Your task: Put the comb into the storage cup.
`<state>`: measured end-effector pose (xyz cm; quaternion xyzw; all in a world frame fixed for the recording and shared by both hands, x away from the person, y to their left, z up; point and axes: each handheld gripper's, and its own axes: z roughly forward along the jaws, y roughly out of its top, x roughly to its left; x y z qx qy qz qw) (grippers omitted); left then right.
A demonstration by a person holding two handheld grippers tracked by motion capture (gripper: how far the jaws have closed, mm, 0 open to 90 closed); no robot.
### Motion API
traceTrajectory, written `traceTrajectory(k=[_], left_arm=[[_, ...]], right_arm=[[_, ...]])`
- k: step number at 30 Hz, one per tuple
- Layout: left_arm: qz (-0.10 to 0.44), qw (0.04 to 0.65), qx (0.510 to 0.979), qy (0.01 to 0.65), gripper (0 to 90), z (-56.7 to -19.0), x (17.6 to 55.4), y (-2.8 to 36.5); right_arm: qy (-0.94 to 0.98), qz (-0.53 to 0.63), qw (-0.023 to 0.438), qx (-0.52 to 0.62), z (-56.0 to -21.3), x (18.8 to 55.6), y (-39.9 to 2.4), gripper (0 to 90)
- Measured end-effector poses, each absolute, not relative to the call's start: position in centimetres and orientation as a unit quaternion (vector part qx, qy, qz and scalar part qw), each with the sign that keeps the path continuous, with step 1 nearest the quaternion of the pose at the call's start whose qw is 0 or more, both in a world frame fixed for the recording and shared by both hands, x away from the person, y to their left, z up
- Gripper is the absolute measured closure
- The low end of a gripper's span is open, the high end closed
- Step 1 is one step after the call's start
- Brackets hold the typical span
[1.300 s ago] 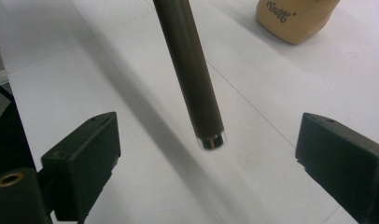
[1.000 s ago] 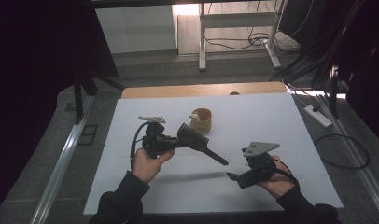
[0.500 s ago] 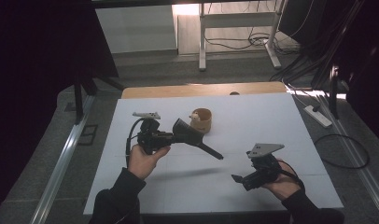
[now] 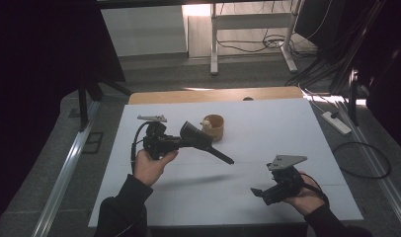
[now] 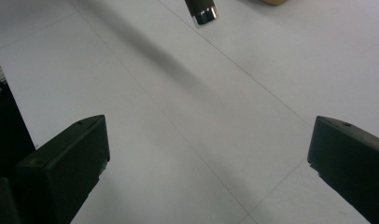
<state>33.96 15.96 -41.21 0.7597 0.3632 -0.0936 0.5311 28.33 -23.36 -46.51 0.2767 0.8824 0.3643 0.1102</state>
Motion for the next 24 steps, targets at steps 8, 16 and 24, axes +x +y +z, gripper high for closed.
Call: traceTrajectory(k=[8,16,24], left_arm=[[-0.09,0.534,0.758,0.363,82.6,-40.6,34.2,16.3],[-0.092,0.534,0.758,0.363,82.6,-40.3,34.7,16.3],[-0.088,0.535,0.758,0.362,82.6,-39.5,35.1,16.4]], right_arm=[[0.878,0.363,0.112,0.291,-46.5,28.0,-24.4,0.0],[0.875,0.357,0.115,0.307,-46.5,27.5,-25.4,0.0],[0.866,0.357,0.125,0.326,-46.4,27.0,-26.7,0.0]])
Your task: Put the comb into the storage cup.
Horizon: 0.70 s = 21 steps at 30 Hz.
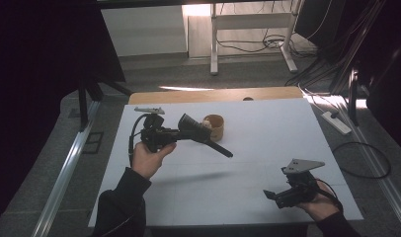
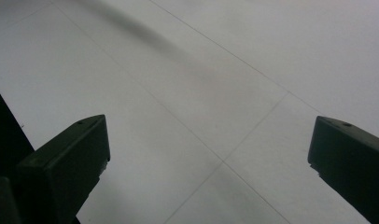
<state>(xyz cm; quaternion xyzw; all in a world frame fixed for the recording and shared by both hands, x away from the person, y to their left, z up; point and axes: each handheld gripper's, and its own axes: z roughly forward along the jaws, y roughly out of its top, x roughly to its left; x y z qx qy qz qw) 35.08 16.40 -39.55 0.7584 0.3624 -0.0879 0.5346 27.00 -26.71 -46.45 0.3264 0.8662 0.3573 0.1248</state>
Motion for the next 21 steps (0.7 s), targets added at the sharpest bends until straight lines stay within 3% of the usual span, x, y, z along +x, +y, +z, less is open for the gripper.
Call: traceTrajectory(k=[21], left_arm=[[-0.085,0.532,0.76,0.363,82.6,-38.0,36.8,16.1]], right_arm=[[0.852,0.345,0.135,0.371,-46.3,25.9,-29.8,0.0]])
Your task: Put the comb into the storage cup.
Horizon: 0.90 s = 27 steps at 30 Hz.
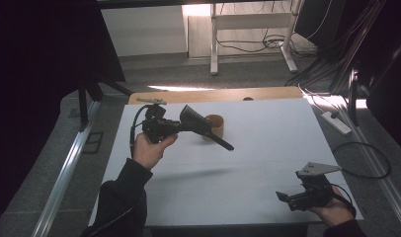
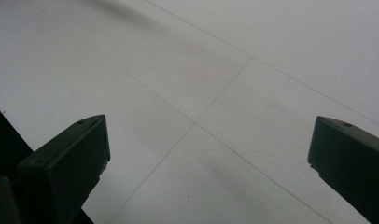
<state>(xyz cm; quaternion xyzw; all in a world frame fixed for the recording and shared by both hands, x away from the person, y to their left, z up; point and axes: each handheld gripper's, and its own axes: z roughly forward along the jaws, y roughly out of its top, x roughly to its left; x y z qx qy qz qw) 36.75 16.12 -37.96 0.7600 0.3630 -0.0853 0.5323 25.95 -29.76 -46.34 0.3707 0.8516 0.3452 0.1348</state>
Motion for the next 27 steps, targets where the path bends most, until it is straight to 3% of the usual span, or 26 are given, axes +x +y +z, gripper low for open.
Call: traceTrajectory(k=[27], left_arm=[[-0.074,0.528,0.756,0.38,82.6,-36.6,39.0,16.9]], right_arm=[[0.827,0.33,0.152,0.429,-45.9,24.4,-32.5,0.0]])
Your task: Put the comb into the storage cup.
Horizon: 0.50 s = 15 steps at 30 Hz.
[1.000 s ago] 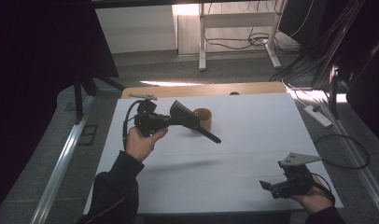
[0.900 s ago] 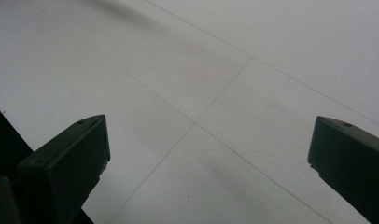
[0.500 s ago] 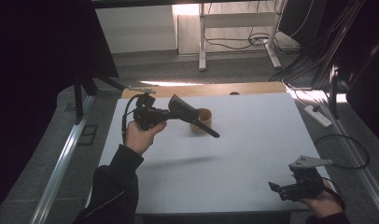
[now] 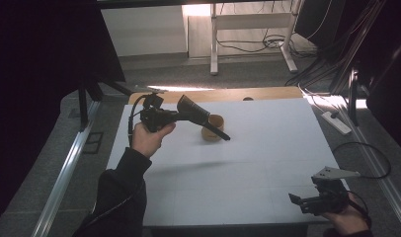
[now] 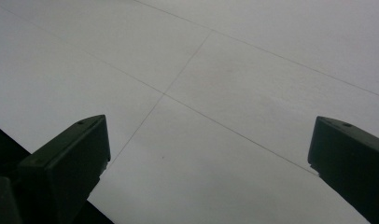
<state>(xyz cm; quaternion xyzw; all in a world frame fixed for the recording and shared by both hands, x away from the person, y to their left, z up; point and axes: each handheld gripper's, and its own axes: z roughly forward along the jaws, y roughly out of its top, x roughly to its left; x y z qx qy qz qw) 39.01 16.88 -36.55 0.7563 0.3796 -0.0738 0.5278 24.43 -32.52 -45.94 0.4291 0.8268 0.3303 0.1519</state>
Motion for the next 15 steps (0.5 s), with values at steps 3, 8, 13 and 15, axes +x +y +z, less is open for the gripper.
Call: traceTrajectory(k=[3,8,13,15], left_arm=[[-0.07,0.527,0.756,0.383,82.6,-36.3,39.2,16.9],[-0.06,0.523,0.756,0.388,82.6,-35.9,39.8,17.0],[-0.051,0.521,0.755,0.396,82.6,-35.6,40.4,17.1],[-0.049,0.52,0.754,0.399,82.6,-35.6,40.6,17.2]], right_arm=[[0.825,0.33,0.152,0.433,-45.9,24.3,-32.6,0.0],[0.822,0.334,0.154,0.435,-45.8,24.2,-32.7,0.0],[0.821,0.336,0.158,0.434,-45.8,24.1,-32.8,0.0],[0.821,0.336,0.157,0.433,-45.8,24.0,-32.8,0.0]])
